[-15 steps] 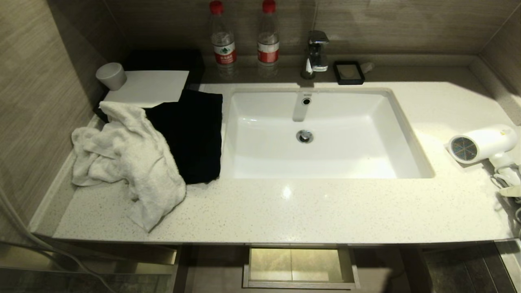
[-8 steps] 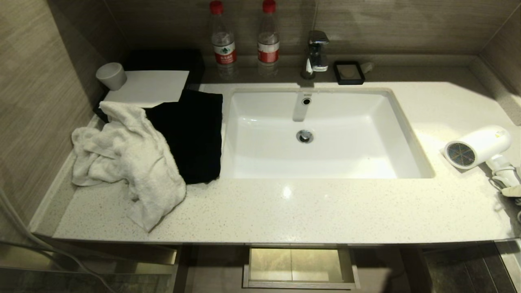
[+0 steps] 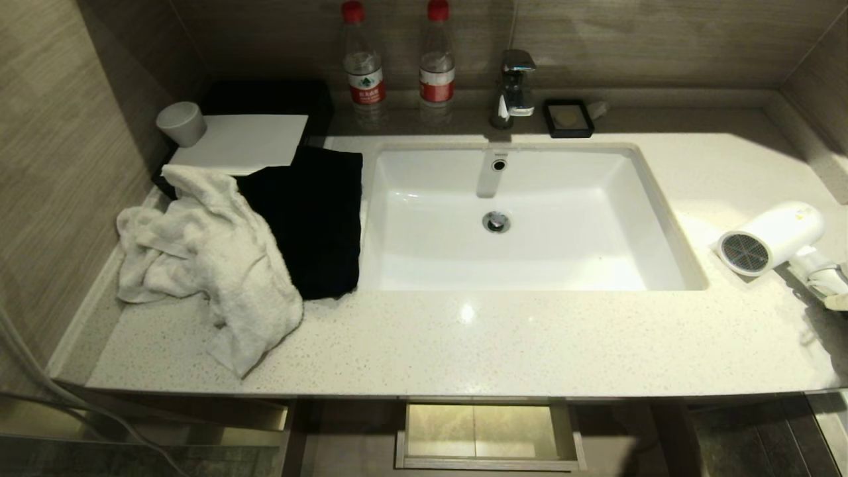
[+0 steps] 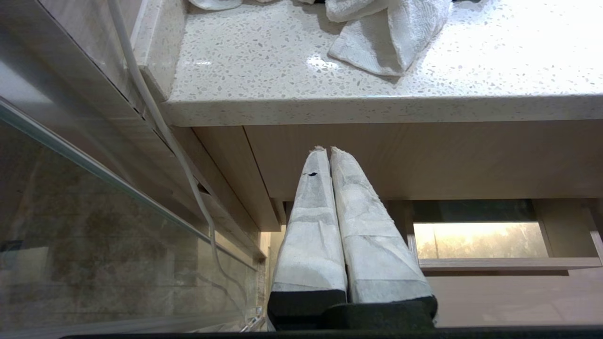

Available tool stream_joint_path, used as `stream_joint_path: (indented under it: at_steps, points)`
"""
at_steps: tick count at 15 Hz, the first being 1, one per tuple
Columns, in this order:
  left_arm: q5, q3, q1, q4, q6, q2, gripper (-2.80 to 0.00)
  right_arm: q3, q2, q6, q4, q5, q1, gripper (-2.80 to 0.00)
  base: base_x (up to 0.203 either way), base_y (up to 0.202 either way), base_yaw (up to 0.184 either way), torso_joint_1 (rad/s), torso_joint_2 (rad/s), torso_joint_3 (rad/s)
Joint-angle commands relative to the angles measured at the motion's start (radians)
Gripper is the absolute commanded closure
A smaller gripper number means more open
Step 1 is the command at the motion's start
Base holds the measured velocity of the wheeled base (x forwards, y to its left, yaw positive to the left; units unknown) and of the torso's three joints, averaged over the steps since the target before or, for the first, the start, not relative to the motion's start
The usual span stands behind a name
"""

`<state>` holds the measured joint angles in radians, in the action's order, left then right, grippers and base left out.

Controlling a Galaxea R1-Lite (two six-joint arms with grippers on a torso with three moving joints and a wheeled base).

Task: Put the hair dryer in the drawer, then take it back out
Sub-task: Pick up the hairdryer

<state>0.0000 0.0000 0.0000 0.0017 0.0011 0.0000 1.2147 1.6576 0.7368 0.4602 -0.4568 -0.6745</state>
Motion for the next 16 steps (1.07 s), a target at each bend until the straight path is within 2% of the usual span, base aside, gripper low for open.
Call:
stream_joint_path:
  at_steps: [1, 16]
  points:
    - [0.0, 0.0, 0.0, 0.0, 0.0, 0.0, 0.0, -0.006, -0.032, 0.004, 0.003, -0.002, 0.0, 0.0, 0.0, 0.0, 0.0, 0.0, 0.0, 0.0]
    - [0.0, 0.0, 0.0, 0.0, 0.0, 0.0, 0.0, -0.026, -0.112, -0.002, -0.046, -0.001, -0.021, 0.0, 0.0, 0.0, 0.0, 0.0, 0.0, 0.0]
